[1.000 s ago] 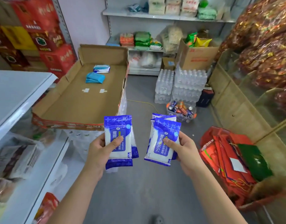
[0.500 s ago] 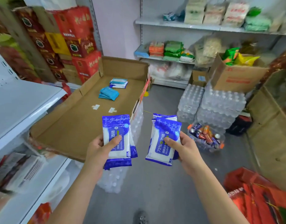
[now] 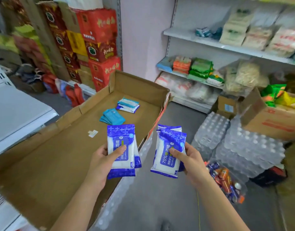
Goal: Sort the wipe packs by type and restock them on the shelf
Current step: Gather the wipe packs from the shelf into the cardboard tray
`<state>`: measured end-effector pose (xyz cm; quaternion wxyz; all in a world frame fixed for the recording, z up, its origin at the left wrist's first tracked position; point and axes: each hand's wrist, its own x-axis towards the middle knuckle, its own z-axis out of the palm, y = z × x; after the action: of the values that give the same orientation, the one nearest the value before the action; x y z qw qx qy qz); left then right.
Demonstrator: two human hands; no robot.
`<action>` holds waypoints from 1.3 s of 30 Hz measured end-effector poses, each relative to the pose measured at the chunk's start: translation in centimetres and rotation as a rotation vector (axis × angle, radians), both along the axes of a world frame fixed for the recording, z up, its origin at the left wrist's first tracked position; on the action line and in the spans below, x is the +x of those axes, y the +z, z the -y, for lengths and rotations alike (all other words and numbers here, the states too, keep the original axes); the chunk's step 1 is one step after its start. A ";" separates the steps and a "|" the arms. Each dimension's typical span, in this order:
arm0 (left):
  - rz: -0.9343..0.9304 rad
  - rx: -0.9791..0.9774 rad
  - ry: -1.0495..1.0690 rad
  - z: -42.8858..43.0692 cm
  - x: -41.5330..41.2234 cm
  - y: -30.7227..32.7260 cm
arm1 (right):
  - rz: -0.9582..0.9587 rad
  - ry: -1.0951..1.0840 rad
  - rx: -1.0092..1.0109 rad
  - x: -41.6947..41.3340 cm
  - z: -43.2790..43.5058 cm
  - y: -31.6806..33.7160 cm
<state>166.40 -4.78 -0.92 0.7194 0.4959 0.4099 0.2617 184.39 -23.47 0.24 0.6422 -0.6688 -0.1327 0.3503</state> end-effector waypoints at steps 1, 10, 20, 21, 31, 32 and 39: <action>-0.005 0.001 0.023 -0.6 1.2 -0.2 | 0.002 0.029 0.002 1.7 -1.1 -0.3; -0.110 0.002 0.331 -4.1 8.6 0.0 | -0.072 0.336 0.026 14.1 -12.7 -0.6; -0.179 -0.090 0.601 -11.5 7.8 -4.9 | -0.027 0.699 -0.078 14.4 -27.5 -4.8; -0.192 -0.111 0.616 -12.4 7.7 -5.8 | 0.001 0.729 -0.101 14.0 -28.9 -5.3; -0.811 -0.068 0.621 -15.1 5.3 -12.0 | 0.348 1.120 -0.289 10.6 -37.9 -9.8; -1.019 0.019 0.647 -15.1 4.7 -11.7 | 0.472 1.144 -0.263 10.4 -38.6 -9.2; -0.613 0.189 0.923 -12.0 4.3 -5.8 | 0.289 1.427 0.128 7.7 -41.7 -3.8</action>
<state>170.72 7.24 -6.76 0.3307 0.3807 0.7494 0.4292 192.11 18.24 -3.54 0.2714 -0.4201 -0.6399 0.5835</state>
